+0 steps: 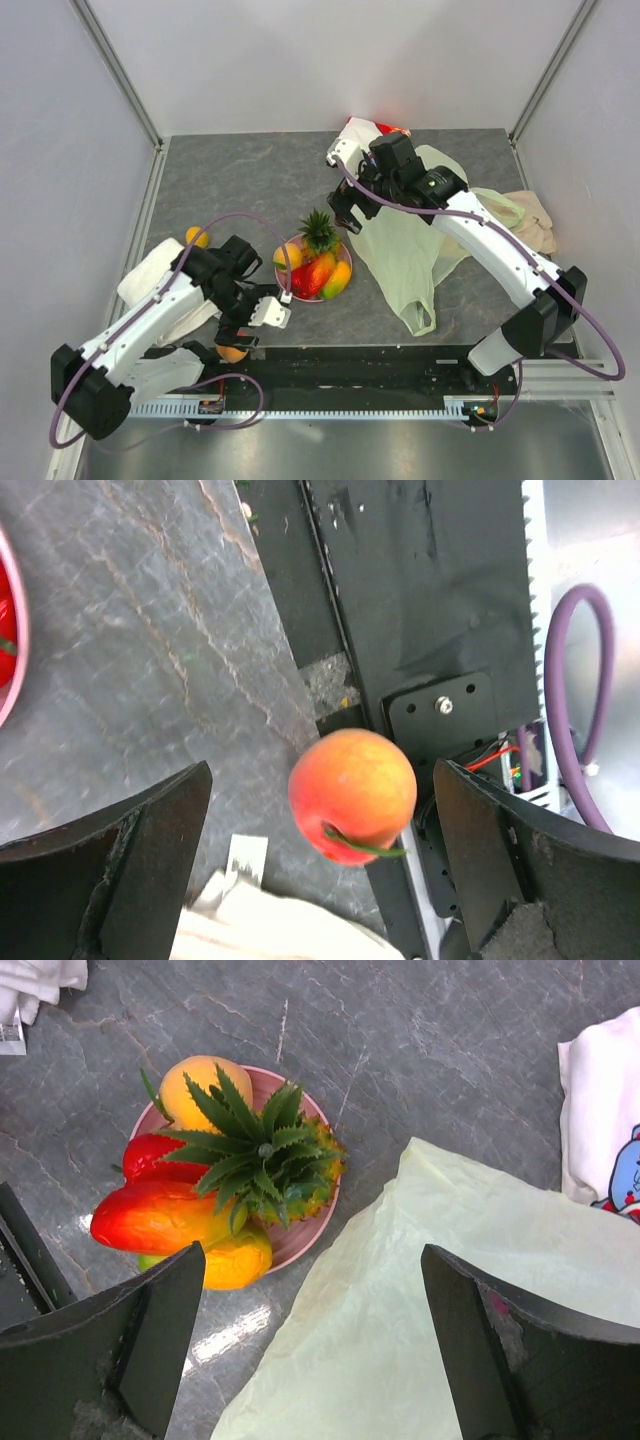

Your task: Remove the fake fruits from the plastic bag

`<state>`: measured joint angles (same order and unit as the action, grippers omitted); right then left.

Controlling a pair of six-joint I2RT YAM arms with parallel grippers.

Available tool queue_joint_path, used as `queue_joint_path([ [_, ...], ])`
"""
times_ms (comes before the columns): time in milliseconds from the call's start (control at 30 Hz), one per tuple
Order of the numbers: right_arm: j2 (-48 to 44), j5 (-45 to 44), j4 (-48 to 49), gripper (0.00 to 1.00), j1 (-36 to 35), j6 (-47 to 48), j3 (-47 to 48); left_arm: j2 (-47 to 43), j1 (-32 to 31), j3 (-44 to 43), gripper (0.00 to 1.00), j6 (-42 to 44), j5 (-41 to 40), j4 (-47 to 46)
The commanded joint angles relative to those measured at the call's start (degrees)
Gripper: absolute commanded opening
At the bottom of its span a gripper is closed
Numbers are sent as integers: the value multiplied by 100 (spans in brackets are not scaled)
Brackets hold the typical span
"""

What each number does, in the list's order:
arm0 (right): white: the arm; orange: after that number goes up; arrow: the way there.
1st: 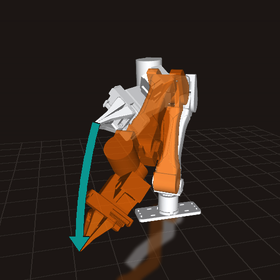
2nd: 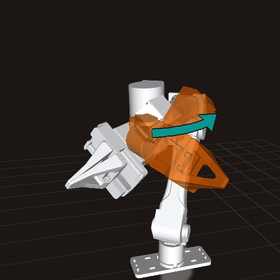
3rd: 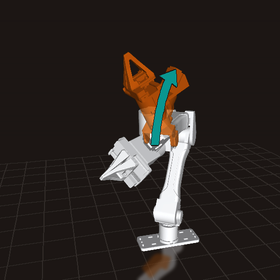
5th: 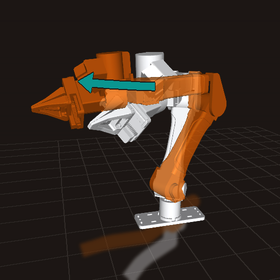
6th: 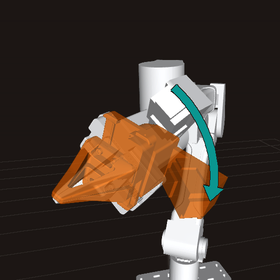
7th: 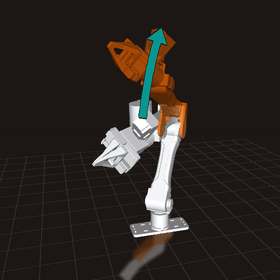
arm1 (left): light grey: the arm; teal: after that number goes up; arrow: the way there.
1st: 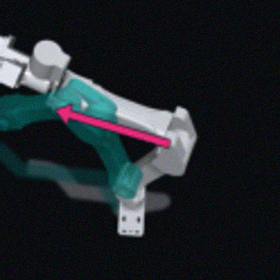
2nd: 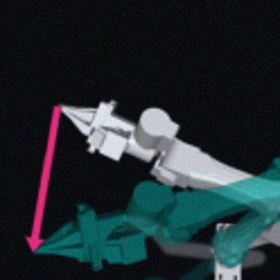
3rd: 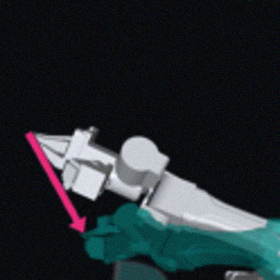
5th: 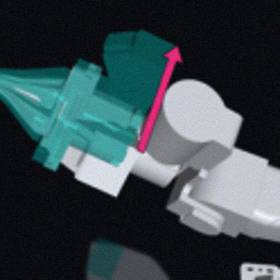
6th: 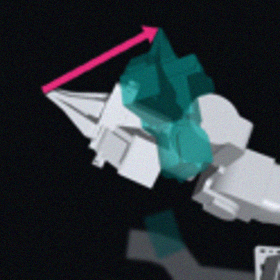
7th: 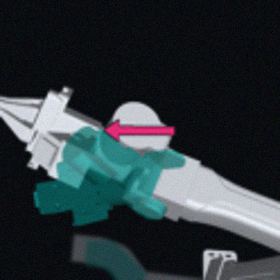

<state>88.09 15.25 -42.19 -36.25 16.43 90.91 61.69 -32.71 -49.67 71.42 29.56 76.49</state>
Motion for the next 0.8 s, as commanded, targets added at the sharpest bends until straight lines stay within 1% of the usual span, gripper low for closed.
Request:
queue_joint_path([
  [0, 357, 189, -17, 98, 4, 63, 497, -195, -209, 334, 99, -373, -573, 974],
  [67, 533, 198, -26, 98, 13, 45, 725, 87, -288, 344, 99, -584, -662, 833],
  [100, 612, 181, -17, 98, 4, 36, 796, 254, -332, 292, 99, -837, -662, 737],
  [133, 639, 172, -17, 98, 13, 36, 883, 473, -385, 291, 99, -892, -671, 623],
  [233, 665, 84, -17, 98, 4, 45, 928, 721, -552, 519, 99, -980, -899, 412],
  [333, 613, -4, -17, 98, 4, 80, 867, 888, -622, 590, 99, -849, -1004, 289],
  [367, 595, -21, -17, 98, 4, 89, 841, 915, -779, 668, 99, -788, -1240, 192],
  [400, 577, -39, -17, 98, 4, 89, 823, 932, -842, 887, 99, -570, -1773, 113],
  [467, 577, -30, -17, 98, 13, 89, 796, 845, -860, 1020, 99, -357, -2120, -71],
  [500, 603, -22, -17, 98, 13, 89, 805, 801, -860, 1082, 99, -174, -2191, -99],
  [600, 691, -39, -8, 98, 4, 98, 866, 765, -860, 1108, 99, -41, -2069, -134],
  [767, 788, -83, 45, 98, 13, 115, 1007, 897, -869, 1240, 99, 30, -2472, -547],
])
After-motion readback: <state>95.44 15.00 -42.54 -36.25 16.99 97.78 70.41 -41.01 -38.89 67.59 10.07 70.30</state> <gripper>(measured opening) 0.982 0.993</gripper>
